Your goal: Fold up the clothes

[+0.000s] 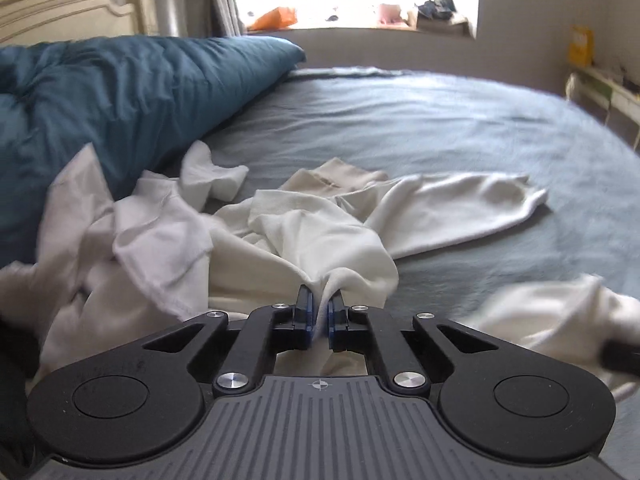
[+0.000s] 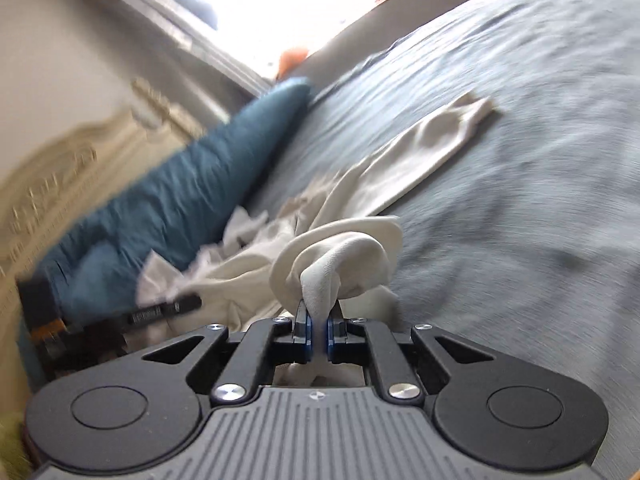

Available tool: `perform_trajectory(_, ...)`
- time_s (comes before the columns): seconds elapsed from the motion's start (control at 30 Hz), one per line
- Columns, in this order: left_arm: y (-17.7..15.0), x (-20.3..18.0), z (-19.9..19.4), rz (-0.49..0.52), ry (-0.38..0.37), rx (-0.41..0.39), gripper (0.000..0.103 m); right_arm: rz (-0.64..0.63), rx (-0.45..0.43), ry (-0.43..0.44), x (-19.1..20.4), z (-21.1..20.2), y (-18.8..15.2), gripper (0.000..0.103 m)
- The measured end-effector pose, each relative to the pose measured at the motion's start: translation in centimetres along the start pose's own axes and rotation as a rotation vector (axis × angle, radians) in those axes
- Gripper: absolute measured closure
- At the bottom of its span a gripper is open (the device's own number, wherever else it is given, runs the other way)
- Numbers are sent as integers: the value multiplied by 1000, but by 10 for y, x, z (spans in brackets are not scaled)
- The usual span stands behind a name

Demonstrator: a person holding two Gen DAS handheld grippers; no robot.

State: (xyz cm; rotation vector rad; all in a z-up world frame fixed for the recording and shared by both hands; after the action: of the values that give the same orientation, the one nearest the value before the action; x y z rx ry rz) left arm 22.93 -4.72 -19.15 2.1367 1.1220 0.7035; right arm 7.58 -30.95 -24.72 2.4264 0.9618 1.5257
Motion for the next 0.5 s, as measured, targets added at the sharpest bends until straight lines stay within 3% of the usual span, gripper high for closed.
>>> perform_trajectory(0.1,-9,-13,-27,-40,-64,-37,102,47,-31,12,-12,-46,8,95)
perform_trajectory(0.2,-16,-39,-47,8,-60,-40,102,72,-67,48,-18,-87,20,95)
perform_trajectory(0.3,-25,-61,-61,-37,-187,-47,103,113,-104,89,-23,-119,34,95)
perform_trajectory(0.43,-31,-103,-81,49,-228,-62,102,130,-124,120,-27,-137,45,95)
perform_trajectory(0.47,-33,-110,-84,83,-209,-66,95,137,-123,129,-29,-138,48,95)
perform_trajectory(0.5,-35,-118,-85,142,-181,-74,80,147,-121,138,-31,-139,50,95)
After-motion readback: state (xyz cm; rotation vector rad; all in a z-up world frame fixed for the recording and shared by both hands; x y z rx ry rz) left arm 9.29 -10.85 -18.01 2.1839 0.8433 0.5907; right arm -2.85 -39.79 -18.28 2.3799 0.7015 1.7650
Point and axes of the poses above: each gripper's, at about its wrist camera, not at the fingertips, and z roughly the way its jaws point, x to its left, y to its top, the point moved 2 cm from there along z, roughly the way its jaws point, and after that the axes turned 9 degrees about z, right-handed, at the moved point
